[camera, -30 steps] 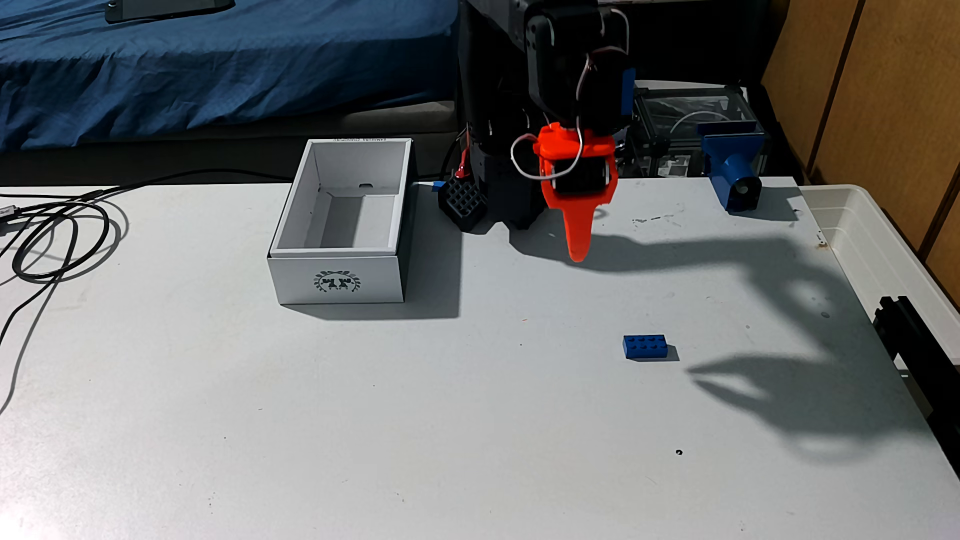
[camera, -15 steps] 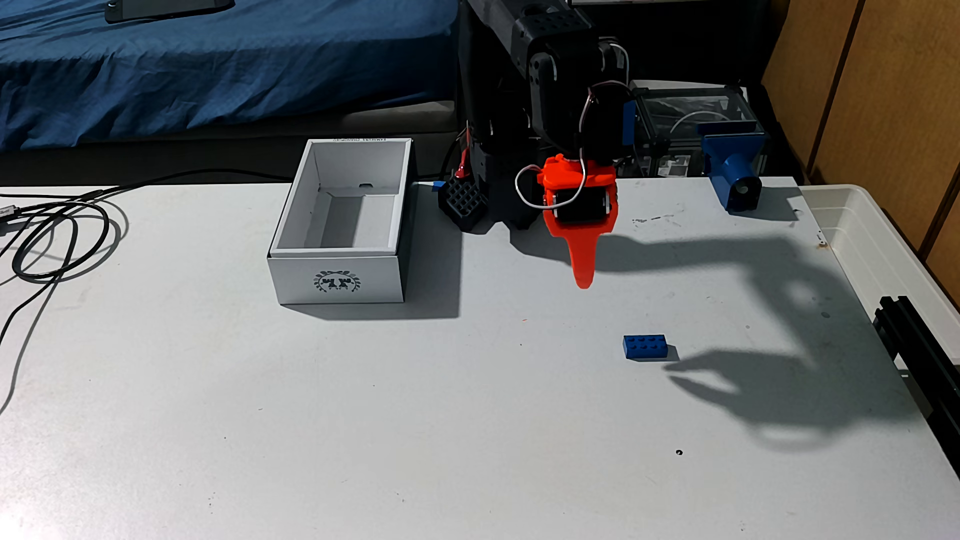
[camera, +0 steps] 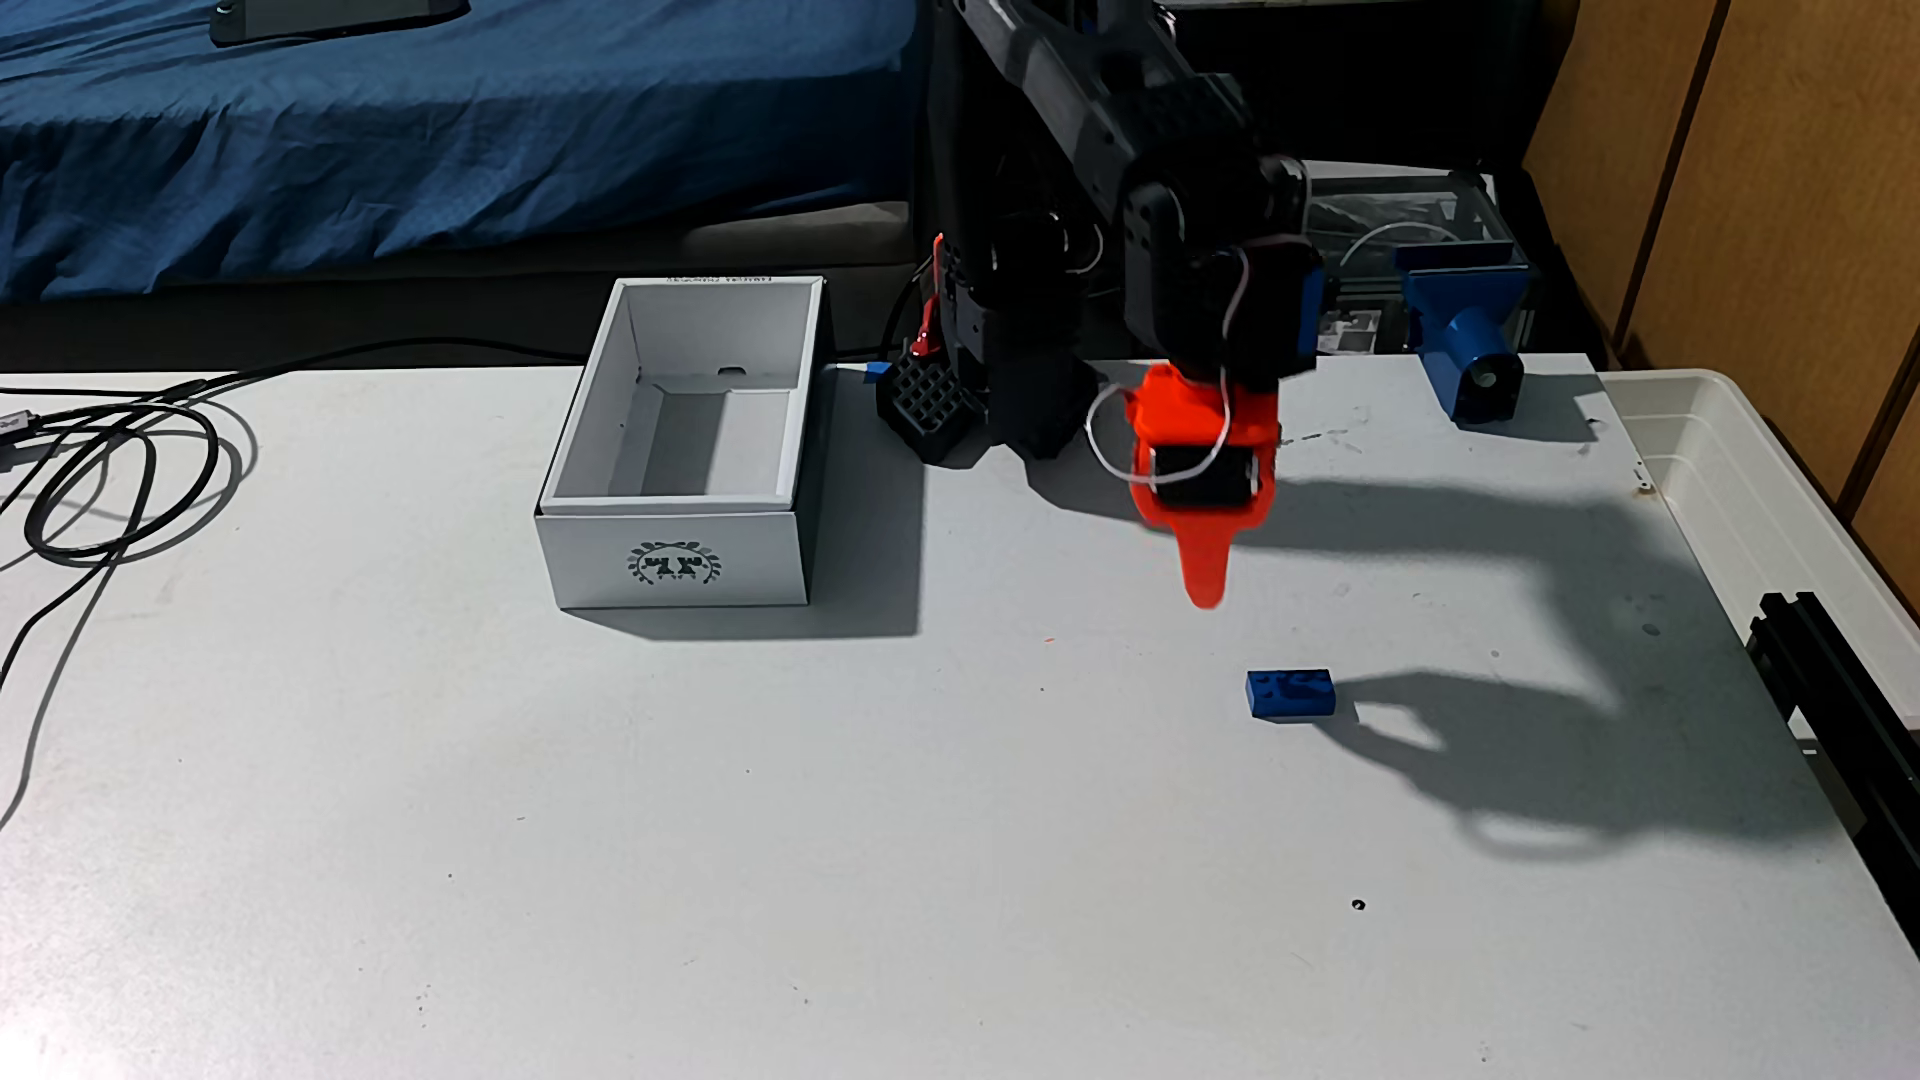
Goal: Grab the blue brick and place in box
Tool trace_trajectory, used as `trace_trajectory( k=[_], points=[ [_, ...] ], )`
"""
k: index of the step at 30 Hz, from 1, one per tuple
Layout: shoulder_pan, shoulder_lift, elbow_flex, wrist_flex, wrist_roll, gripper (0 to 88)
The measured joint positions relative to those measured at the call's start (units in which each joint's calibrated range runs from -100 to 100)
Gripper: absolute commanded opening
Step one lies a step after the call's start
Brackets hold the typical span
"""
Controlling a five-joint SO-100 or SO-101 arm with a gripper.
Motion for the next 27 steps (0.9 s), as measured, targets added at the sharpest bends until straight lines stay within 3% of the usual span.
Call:
trace_trajectory(
  k=[27],
  points=[
    [-3.99, 7.09, -8.58, -2.46, -0.05, 0.9]
  ],
)
